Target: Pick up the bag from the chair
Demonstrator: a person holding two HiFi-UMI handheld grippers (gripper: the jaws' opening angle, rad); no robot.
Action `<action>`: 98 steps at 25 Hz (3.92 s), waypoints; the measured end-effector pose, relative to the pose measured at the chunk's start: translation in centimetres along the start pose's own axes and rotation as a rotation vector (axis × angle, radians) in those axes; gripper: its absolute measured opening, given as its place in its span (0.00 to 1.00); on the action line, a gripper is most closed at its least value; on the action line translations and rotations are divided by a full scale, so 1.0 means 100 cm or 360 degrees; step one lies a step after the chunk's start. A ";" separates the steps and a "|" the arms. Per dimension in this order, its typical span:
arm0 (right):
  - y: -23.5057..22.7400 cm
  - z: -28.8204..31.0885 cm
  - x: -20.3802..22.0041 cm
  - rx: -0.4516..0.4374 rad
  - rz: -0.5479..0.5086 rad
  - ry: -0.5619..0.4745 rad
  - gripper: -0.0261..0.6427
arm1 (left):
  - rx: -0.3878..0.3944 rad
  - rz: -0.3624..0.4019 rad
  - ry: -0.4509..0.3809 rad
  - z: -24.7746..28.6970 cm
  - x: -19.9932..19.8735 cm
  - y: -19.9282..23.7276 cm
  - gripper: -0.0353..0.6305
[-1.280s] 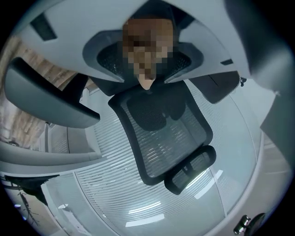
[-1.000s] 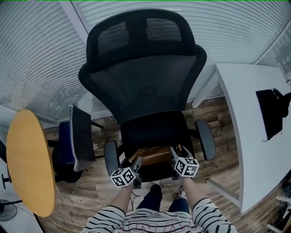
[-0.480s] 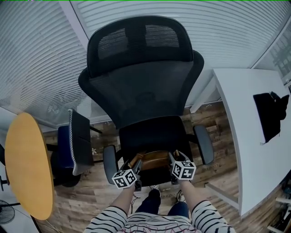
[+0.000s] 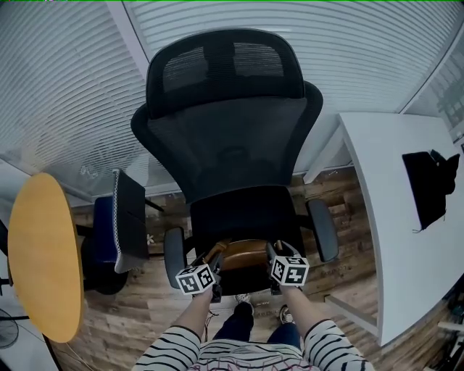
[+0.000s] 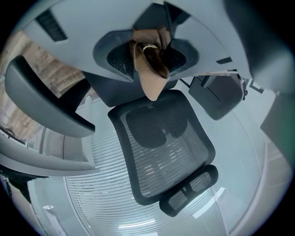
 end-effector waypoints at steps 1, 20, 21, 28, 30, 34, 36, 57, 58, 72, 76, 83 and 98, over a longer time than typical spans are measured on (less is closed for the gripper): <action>0.000 -0.003 -0.001 -0.0005 -0.0004 -0.0001 0.31 | 0.0000 0.0006 -0.0006 -0.003 0.000 -0.002 0.39; 0.011 -0.110 -0.045 -0.0128 -0.0141 -0.0167 0.29 | -0.0018 0.0076 -0.0322 -0.089 -0.003 -0.087 0.36; 0.012 -0.117 -0.046 -0.0135 -0.0143 -0.0180 0.29 | -0.0015 0.0088 -0.0341 -0.094 -0.003 -0.091 0.36; 0.014 -0.162 -0.054 -0.0201 -0.0166 -0.0286 0.29 | -0.0016 0.0179 -0.0477 -0.131 -0.005 -0.126 0.35; 0.013 -0.175 -0.057 -0.0220 -0.0171 -0.0313 0.29 | -0.0023 0.0197 -0.0520 -0.141 -0.005 -0.137 0.35; 0.013 -0.199 -0.061 -0.0253 -0.0188 -0.0356 0.28 | -0.0026 0.0201 -0.0583 -0.160 -0.002 -0.154 0.35; 0.015 -0.210 -0.064 -0.0271 -0.0205 -0.0375 0.28 | -0.0028 0.0199 -0.0612 -0.169 -0.001 -0.161 0.35; 0.025 -0.322 -0.074 -0.0544 -0.0400 -0.0587 0.26 | -0.0139 0.0234 -0.0967 -0.274 0.033 -0.240 0.34; 0.024 -0.326 -0.074 -0.0557 -0.0401 -0.0593 0.26 | -0.0142 0.0237 -0.0978 -0.278 0.035 -0.243 0.34; 0.026 -0.384 -0.072 -0.0680 -0.0432 -0.0725 0.25 | -0.0169 0.0261 -0.1130 -0.325 0.053 -0.279 0.34; 0.026 -0.397 -0.071 -0.0707 -0.0437 -0.0762 0.24 | -0.0168 0.0280 -0.1161 -0.337 0.056 -0.287 0.34; 0.032 -0.408 -0.068 -0.0741 -0.0433 -0.0787 0.24 | -0.0178 0.0305 -0.1194 -0.352 0.058 -0.291 0.34; 0.037 -0.413 -0.063 -0.0753 -0.0428 -0.0794 0.23 | -0.0207 0.0311 -0.1223 -0.365 0.064 -0.293 0.34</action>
Point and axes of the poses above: the fingertips, and each gripper's own axes: z forward along the fingers, y to its left, x out of its underside, the point moved 10 cm from there along -z, backward along the fingers, and after that the axes turned 3 degrees about z, right-handed, at the moved point
